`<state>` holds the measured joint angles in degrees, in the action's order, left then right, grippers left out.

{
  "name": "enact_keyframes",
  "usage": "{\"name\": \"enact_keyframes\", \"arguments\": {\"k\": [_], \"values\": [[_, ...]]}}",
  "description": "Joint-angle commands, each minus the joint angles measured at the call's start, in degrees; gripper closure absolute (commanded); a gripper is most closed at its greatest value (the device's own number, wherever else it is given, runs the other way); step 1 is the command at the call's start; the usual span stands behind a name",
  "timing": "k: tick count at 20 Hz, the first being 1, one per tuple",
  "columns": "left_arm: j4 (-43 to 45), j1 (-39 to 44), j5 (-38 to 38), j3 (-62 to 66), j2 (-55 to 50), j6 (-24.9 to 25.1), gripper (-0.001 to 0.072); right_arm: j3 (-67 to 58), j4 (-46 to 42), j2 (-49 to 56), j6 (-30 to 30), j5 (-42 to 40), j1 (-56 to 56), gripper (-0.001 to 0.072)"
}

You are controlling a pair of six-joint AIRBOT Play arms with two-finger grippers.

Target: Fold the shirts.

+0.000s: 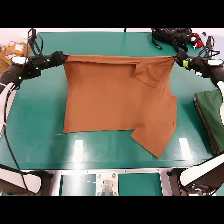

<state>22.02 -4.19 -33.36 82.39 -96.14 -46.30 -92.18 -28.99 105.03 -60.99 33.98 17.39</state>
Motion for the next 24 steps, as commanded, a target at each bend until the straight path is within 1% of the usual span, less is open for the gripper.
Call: {"name": "enact_keyframes", "arguments": {"k": [1, 3, 4, 5, 8, 9, 11, 14, 16, 19, 24], "values": [[5.20, 0.02, 0.96, 0.33, -0.07, -4.72, 0.0683, -0.48, -0.57, 0.20, -0.04, 1.55, 0.63, 0.0695], [5.27, 0.02, -0.79, 0.33, -0.07, -4.72, 0.0683, -0.48, -1.22, 0.17, -0.04, 5.27, 0.94, 0.0695], [6.51, 0.02, -2.78, 0.33, -0.07, -4.83, 0.0683, -0.48, -2.67, 0.11, -0.09, 7.91, 1.38, 0.0696], [9.75, 0.02, -4.90, 0.33, -0.07, -6.03, 0.0683, -0.48, -5.14, 0.11, -1.75, 10.97, 2.12, 0.0697], [24.81, 0.02, -11.69, 0.31, -0.07, -16.09, 0.0683, 0.15, -17.49, 0.07, -7.45, 19.19, 3.50, 0.0697], [28.50, 0.02, -14.23, 0.33, -0.07, -18.32, 0.0683, 0.98, -20.98, 0.07, -8.52, 21.14, 3.74, 0.0697], [31.87, 0.04, -17.59, 0.20, -0.07, -19.74, 0.0683, 3.93, -22.82, 0.07, -8.68, 22.18, 3.74, 0.0697], [31.63, 0.39, -17.42, -2.93, -0.07, -19.71, 0.0683, 8.63, -22.75, 0.09, -8.39, 21.44, 3.72, 0.0697], [31.63, 0.85, -15.26, -5.92, -0.07, -19.69, 0.0683, 10.45, -22.80, 0.09, -8.39, 20.92, 3.78, 0.0697], [31.06, 0.92, -12.48, -8.98, -0.07, -19.69, 0.0683, 10.75, -22.73, 0.09, -8.41, 20.94, 3.76, 0.0697], [28.63, 0.92, -12.81, -9.84, -0.13, -19.69, 0.0683, 10.75, -22.67, 0.09, -8.46, 20.96, 3.76, 0.0697]]}}
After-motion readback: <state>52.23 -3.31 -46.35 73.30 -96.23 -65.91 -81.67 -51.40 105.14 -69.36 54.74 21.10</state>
